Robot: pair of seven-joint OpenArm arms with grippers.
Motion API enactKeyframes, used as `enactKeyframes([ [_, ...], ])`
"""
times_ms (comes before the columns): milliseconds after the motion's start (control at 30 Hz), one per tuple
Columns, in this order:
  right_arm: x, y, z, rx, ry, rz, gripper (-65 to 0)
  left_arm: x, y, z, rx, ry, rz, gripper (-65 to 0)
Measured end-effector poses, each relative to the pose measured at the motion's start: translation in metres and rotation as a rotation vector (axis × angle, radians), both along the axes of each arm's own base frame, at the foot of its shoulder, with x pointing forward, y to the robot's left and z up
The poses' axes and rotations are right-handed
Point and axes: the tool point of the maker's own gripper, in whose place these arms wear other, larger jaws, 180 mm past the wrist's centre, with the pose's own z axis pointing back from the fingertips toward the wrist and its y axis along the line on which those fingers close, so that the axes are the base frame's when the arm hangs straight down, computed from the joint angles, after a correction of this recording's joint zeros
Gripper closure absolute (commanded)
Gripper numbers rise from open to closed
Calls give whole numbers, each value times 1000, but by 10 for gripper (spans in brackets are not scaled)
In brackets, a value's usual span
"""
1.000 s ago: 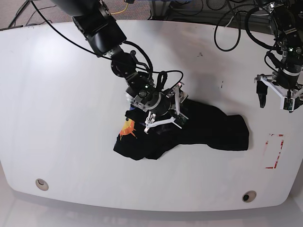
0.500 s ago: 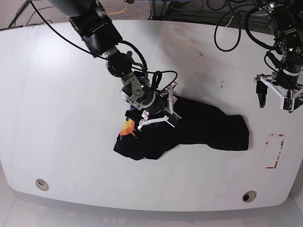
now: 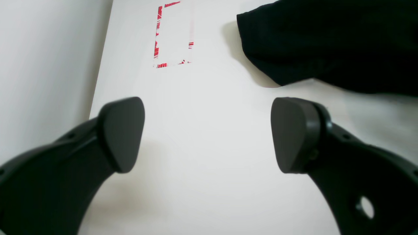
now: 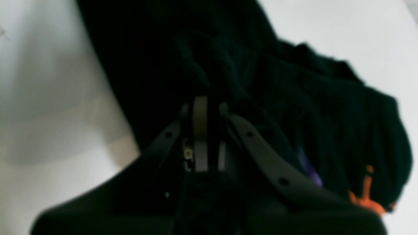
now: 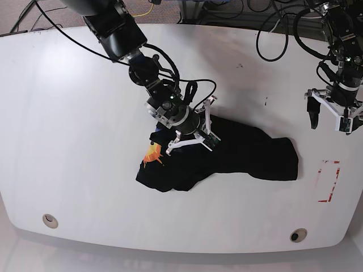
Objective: Layout the t-shirt on the table in an organized manner, then fold the t-shirt properly
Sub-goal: 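Pull the pinched fabric away from the left gripper and spread it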
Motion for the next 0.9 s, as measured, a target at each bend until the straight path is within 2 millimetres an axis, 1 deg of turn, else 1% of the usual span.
enactKeyframes([
  [100,-2,0,21,26,-26,-26,0,0,0,0,-1,0,1,-560],
  [167,0,-5,41,67,-61,-56,0,0,0,0,-1,-1,0,-560],
  [200,4,-11,55,89,-90,-86,0,0,0,0,0,0,0,-560],
  [300,13,-33,85,133,-153,-168,0,0,0,0,-1,0,0,-560],
  [400,20,-58,104,138,-191,-234,0,0,0,0,-1,0,0,-560],
  [467,24,-72,108,135,-203,-268,0,0,0,0,-2,0,0,-560],
  [633,28,-109,101,92,-200,-329,0,0,0,0,-1,1,1,-560],
  [733,35,-137,104,83,-208,-404,0,0,-1,-1,-2,1,-1,-560],
  [900,44,-186,113,73,-238,-521,0,4,-14,-5,-8,13,-39,-557],
])
